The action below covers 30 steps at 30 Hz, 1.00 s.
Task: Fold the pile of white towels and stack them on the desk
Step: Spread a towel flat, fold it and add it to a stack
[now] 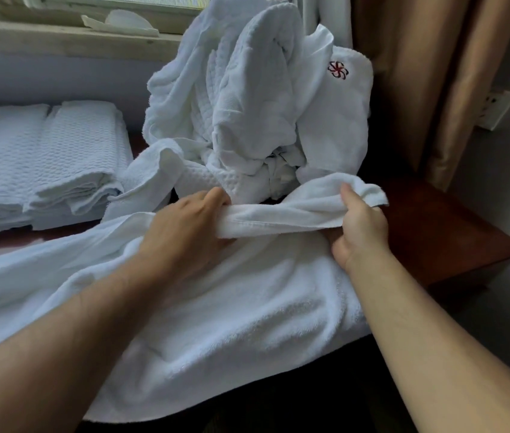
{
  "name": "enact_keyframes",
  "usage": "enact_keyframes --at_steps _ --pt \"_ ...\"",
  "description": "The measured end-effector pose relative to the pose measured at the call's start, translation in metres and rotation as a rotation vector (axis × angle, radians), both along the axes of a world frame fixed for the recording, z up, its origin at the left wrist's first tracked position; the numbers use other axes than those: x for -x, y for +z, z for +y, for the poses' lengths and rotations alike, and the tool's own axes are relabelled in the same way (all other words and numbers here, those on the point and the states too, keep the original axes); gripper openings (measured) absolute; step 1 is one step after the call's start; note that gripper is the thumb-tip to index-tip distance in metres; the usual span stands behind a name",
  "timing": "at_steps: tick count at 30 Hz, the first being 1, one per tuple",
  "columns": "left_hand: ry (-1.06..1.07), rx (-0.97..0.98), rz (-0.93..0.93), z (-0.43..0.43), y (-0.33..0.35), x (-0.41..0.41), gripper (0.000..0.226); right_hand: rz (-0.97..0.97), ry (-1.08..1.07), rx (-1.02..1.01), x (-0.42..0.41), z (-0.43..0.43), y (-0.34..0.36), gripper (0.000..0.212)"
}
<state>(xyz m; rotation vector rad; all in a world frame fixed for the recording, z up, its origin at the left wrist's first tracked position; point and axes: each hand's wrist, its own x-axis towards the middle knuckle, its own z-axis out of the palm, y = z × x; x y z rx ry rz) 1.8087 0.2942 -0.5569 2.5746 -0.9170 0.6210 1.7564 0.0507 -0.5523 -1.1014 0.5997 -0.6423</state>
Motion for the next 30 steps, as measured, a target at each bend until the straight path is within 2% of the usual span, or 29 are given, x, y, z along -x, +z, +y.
enact_keyframes --at_steps 2,4,6,9,13,15,20,24,27,29,30 --pt "0.040 -0.062 -0.059 0.003 0.005 -0.004 0.038 -0.106 -0.108 0.075 0.004 0.001 -0.001 0.013" --pt "0.113 -0.048 -0.125 0.000 0.009 -0.005 0.033 -0.159 -0.114 0.132 0.005 0.006 0.000 0.014" --pt "0.167 -0.074 -0.108 -0.005 0.008 -0.001 0.036 -0.078 -0.072 0.134 0.001 0.007 -0.005 0.017" --pt "0.084 -0.139 -0.065 -0.011 -0.005 0.013 0.041 0.048 -0.052 0.047 -0.001 0.004 -0.011 0.023" --pt "-0.085 -0.030 -0.150 -0.008 -0.005 0.026 0.042 -0.104 -0.293 0.162 0.013 -0.003 -0.010 0.041" --pt "-0.111 -0.059 -0.133 -0.006 -0.005 0.031 0.035 -0.090 -0.301 0.186 0.018 -0.007 -0.011 0.042" --pt "-0.105 -0.102 -0.106 -0.007 -0.010 0.029 0.037 0.067 -0.165 0.131 0.017 -0.020 -0.010 0.019" --pt "-0.105 -0.065 -0.135 -0.007 -0.010 0.030 0.045 0.039 -0.150 -0.027 0.025 -0.030 -0.009 0.023" --pt "-0.101 -0.078 -0.147 -0.008 -0.012 0.030 0.040 -0.131 -0.133 -0.227 0.034 -0.035 -0.008 0.037" --pt "-0.079 -0.097 -0.141 -0.009 -0.013 0.028 0.036 -0.189 -0.184 -0.255 0.034 -0.035 -0.010 0.042" --pt "-0.068 -0.108 -0.126 -0.010 -0.014 0.027 0.040 -0.153 -0.234 -0.208 0.032 -0.035 -0.010 0.039"
